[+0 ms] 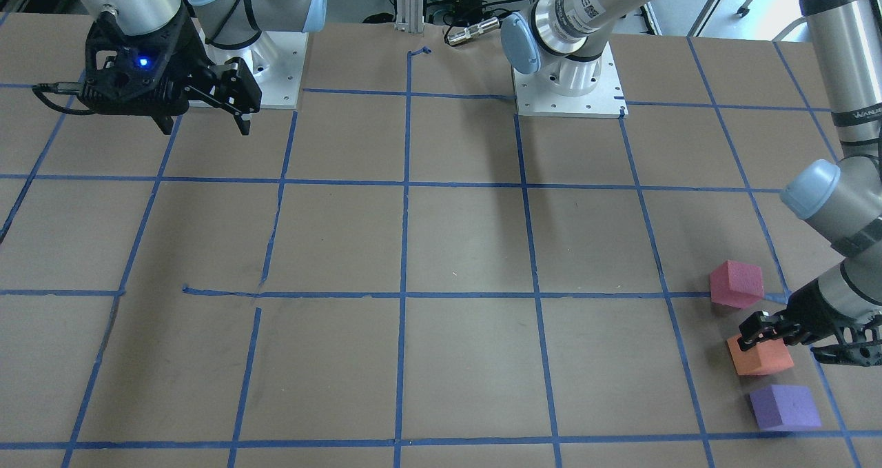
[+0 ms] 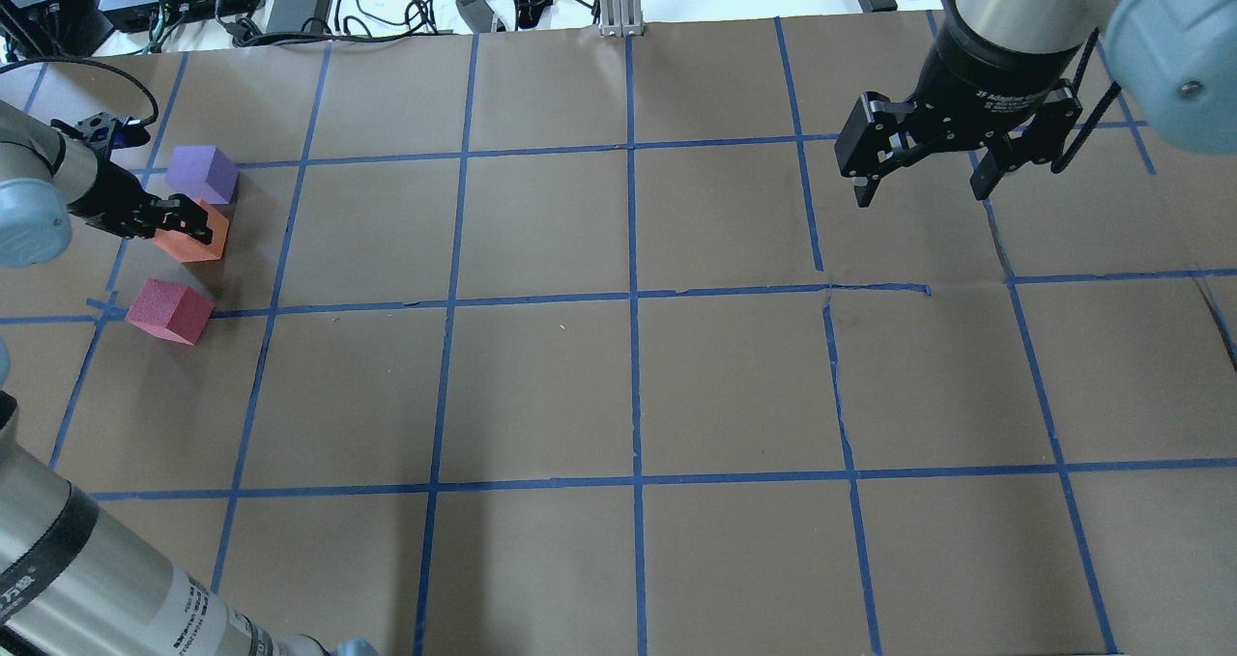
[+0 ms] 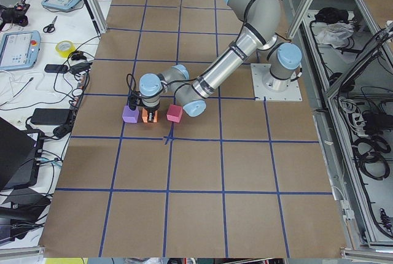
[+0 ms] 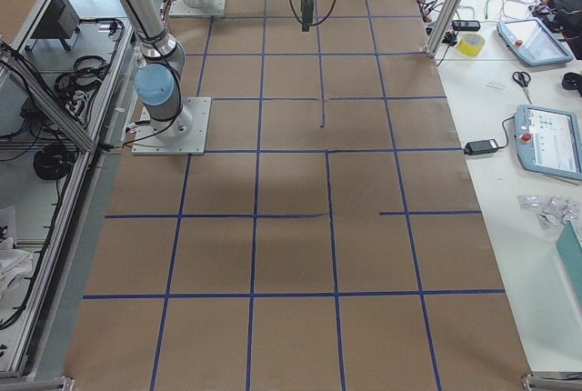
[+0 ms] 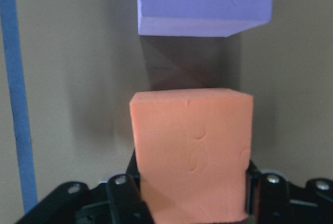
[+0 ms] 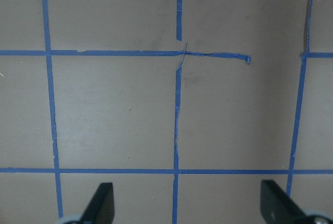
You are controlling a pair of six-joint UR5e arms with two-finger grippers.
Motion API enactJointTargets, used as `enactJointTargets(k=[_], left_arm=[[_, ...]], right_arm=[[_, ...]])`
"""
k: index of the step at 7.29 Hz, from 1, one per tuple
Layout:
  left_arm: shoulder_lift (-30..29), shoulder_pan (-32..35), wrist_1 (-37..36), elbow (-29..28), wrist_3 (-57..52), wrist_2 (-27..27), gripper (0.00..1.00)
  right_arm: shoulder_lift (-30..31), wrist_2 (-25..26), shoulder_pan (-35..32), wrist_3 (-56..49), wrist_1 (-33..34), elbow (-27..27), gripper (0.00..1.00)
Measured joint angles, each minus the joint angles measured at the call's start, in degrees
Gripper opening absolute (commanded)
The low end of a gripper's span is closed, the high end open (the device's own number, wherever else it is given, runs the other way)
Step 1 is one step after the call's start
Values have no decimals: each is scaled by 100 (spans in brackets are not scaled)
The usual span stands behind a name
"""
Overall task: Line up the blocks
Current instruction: 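Lower the orange cube beside the purple cube and adjust its position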
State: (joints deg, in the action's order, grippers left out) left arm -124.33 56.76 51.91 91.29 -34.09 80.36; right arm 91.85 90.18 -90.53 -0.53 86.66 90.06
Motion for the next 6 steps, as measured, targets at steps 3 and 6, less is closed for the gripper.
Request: enactJointTargets(k=[3, 6], left_arm=[[8, 104, -28, 8, 18, 30, 94], [55, 100, -51, -44, -109, 224, 94]], right_arm=[[0, 0, -7, 2, -5, 2, 100], [-4, 0, -9, 8, -9, 3, 100]])
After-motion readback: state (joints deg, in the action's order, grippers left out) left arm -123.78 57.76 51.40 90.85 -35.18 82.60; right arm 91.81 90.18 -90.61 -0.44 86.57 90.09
